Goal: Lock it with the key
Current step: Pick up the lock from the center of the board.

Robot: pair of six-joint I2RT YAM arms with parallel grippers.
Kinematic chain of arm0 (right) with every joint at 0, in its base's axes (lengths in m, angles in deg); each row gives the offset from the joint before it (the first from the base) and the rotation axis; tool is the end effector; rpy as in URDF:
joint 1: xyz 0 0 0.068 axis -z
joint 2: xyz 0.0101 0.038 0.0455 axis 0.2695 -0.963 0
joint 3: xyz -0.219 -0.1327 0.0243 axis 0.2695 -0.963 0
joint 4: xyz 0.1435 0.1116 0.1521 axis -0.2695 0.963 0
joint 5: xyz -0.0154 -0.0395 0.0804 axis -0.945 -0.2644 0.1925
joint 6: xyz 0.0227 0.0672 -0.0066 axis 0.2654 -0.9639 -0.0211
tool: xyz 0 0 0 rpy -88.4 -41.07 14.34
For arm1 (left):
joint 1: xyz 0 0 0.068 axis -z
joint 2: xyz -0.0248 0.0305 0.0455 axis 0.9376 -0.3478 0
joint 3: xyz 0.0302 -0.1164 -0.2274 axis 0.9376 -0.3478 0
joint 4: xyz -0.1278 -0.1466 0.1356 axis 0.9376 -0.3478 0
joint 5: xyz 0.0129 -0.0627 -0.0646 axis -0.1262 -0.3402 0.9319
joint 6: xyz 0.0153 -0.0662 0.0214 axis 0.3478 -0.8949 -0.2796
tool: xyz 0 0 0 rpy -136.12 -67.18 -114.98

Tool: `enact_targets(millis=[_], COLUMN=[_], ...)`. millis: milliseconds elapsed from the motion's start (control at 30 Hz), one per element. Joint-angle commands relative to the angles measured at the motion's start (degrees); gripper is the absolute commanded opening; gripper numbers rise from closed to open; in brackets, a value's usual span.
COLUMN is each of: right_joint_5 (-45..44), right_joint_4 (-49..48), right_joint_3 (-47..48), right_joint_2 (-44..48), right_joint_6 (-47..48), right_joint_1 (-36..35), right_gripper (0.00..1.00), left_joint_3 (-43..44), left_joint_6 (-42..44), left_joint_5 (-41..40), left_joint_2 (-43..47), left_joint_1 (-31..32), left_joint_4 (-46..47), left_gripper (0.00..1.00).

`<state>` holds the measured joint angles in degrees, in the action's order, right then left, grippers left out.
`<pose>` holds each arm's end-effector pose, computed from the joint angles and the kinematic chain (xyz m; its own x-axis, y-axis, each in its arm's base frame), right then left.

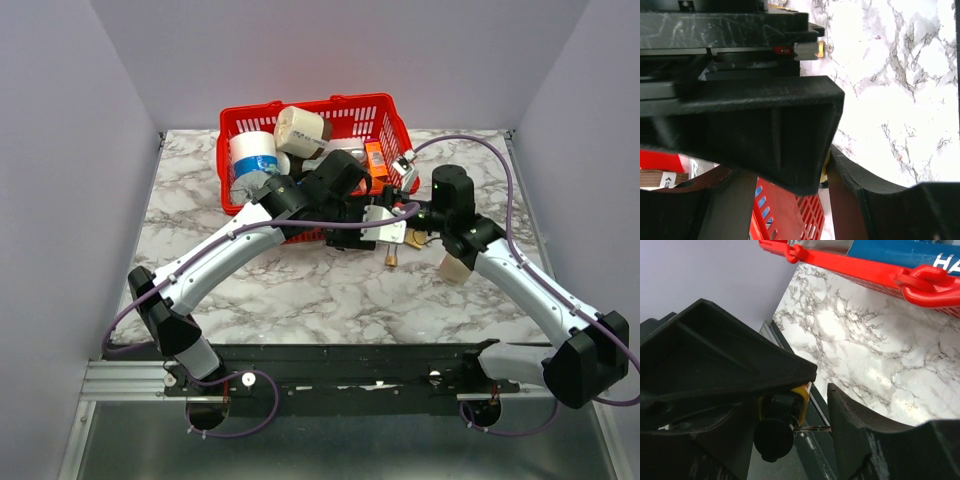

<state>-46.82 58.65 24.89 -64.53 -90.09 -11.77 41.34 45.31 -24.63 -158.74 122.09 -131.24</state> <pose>0.2246 0.1606 0.3174 -0.7868 0.1068 -0.6079 -0.5307 0.3858 0.7546 0.1842 -0.2645 0.3642 0.3424 0.7257 -0.5967 0.9192 -0.1275 0.3725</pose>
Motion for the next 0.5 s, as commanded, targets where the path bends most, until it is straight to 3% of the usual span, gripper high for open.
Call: enact_targets(millis=[0,167,267,300,333,433,467], right_joint_5=[-4.2,-3.5,-3.4,-3.0,-2.8,-1.7,-1.2], right_joint_4=[-0.9,-1.6,-1.8,-1.7,-1.8,-1.8,-1.8], right_joint_3=[1.2,0.9,0.8,1.0,1.0,1.8,2.0], right_joint_2=[-0.7,-1.0,-0.7,-0.4,-0.2,0.4,0.8], right_joint_6=[-2.1,-3.4,-3.6,-3.5,-3.2,-2.3,-2.2], right_joint_1=[-0.4,-0.4,-0.4,-0.4,-0.4,-0.1,0.1], right_gripper=[0.52,0.27,0.05,0.01,0.01,0.01,0.01], left_joint_3=[2.3,2.4,2.2,1.9,1.5,-1.0,-2.0], left_joint_6=[-1.5,-2.9,-3.9,-4.0,-4.1,-4.2,-4.7], left_joint_5=[-3.3,-5.7,-6.3,-6.1,-5.9,-4.8,-4.2], left_joint_2=[-1.2,-1.6,-1.7,-1.3,-1.1,0.9,2.0], left_joint_1=[2.2,2.7,2.7,2.7,2.7,2.5,2.1], left_joint_4=[2.6,3.3,3.3,3.4,3.4,4.1,4.5], left_gripper=[0.05,0.06,0.21,0.26,0.39,0.64,0.76])
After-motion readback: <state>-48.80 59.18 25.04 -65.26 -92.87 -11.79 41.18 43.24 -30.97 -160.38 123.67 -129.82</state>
